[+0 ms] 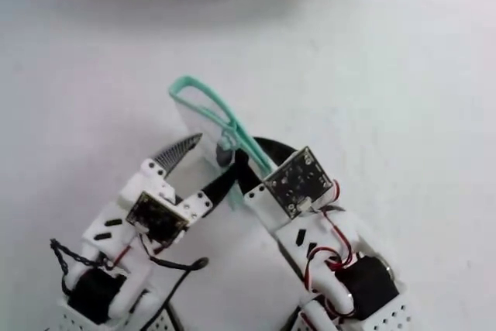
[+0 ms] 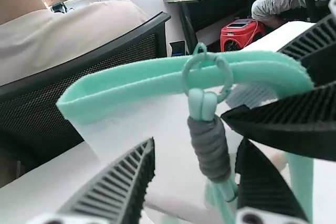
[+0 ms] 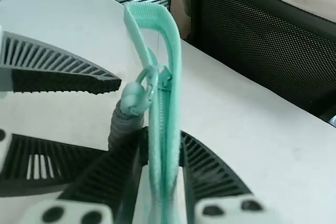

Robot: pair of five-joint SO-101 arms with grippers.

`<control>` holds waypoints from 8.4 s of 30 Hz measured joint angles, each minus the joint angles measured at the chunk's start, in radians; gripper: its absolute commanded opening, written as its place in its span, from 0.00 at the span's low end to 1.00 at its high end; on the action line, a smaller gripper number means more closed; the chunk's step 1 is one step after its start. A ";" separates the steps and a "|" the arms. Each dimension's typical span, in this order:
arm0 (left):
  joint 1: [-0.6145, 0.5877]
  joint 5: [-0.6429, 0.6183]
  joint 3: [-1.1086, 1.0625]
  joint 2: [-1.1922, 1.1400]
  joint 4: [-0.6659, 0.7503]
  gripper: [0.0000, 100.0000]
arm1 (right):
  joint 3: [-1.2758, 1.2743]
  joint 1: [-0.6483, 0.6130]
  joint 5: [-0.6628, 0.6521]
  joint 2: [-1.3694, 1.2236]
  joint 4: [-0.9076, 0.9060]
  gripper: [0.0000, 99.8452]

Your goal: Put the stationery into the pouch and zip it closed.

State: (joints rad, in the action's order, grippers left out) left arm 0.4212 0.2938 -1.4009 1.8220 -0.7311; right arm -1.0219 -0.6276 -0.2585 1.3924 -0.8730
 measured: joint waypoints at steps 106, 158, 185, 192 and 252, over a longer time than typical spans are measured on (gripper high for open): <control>-0.450 -0.020 0.624 -0.204 -0.166 0.26 | -0.146 0.374 -0.057 0.239 0.204 0.02; -0.674 -0.278 0.210 -0.417 -0.301 0.23 | -0.032 -0.031 -0.178 -0.612 0.404 0.02; -0.542 -0.175 0.198 -0.417 -0.301 0.23 | -0.063 -0.141 -0.293 -1.071 0.646 0.02; -0.534 -0.163 0.198 -0.417 -0.301 0.23 | -0.028 -0.068 -0.353 -1.073 0.516 0.23; -0.385 -0.152 -0.068 -0.417 0.029 0.03 | 0.575 0.661 -0.031 -1.534 0.104 0.02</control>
State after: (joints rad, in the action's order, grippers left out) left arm 0.0361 0.1419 -1.4684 1.4047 -0.7020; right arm -0.4465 0.0338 -0.2892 -0.1419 -0.7687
